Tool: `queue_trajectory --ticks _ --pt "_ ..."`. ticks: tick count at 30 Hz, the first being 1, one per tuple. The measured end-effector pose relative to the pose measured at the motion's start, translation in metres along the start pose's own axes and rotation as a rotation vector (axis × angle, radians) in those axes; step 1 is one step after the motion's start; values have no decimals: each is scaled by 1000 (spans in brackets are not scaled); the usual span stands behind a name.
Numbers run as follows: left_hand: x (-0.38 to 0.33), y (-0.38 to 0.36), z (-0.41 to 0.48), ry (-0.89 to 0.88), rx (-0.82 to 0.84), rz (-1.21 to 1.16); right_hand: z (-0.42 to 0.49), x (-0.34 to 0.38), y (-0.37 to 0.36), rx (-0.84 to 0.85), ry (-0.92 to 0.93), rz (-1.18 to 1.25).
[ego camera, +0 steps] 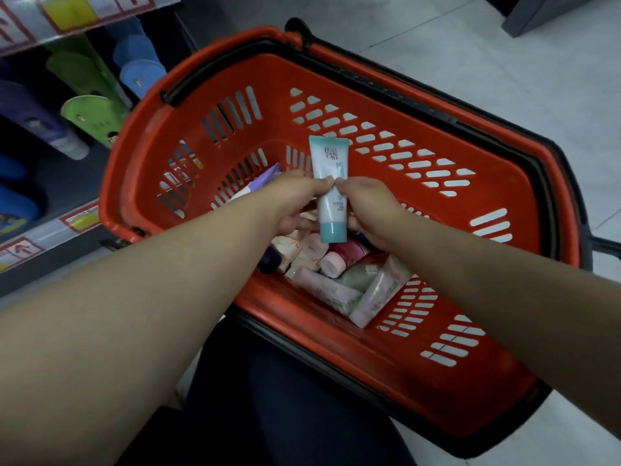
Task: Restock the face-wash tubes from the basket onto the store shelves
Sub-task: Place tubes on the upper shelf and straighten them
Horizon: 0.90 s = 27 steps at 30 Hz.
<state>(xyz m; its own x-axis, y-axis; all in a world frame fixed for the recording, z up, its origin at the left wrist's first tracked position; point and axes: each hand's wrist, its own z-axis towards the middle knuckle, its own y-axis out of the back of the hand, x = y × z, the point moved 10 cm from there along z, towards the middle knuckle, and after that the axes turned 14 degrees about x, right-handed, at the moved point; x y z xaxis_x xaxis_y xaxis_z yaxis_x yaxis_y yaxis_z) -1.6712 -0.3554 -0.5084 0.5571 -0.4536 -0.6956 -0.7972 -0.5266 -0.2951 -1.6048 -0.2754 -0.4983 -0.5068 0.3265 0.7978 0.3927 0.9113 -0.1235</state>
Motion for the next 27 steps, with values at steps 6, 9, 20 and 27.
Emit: queue_trajectory --ticks 6,9,20,27 --pt "-22 22 -46 -73 -78 -25 -15 32 -34 66 73 -63" --pt "-37 32 -74 -121 -114 -32 -26 52 -56 118 106 -28" --pt "-116 56 -193 -361 -180 -62 -65 158 -137 212 306 -82" --pt "-118 74 -206 -351 -253 55 -65 173 -158 195 348 -375"
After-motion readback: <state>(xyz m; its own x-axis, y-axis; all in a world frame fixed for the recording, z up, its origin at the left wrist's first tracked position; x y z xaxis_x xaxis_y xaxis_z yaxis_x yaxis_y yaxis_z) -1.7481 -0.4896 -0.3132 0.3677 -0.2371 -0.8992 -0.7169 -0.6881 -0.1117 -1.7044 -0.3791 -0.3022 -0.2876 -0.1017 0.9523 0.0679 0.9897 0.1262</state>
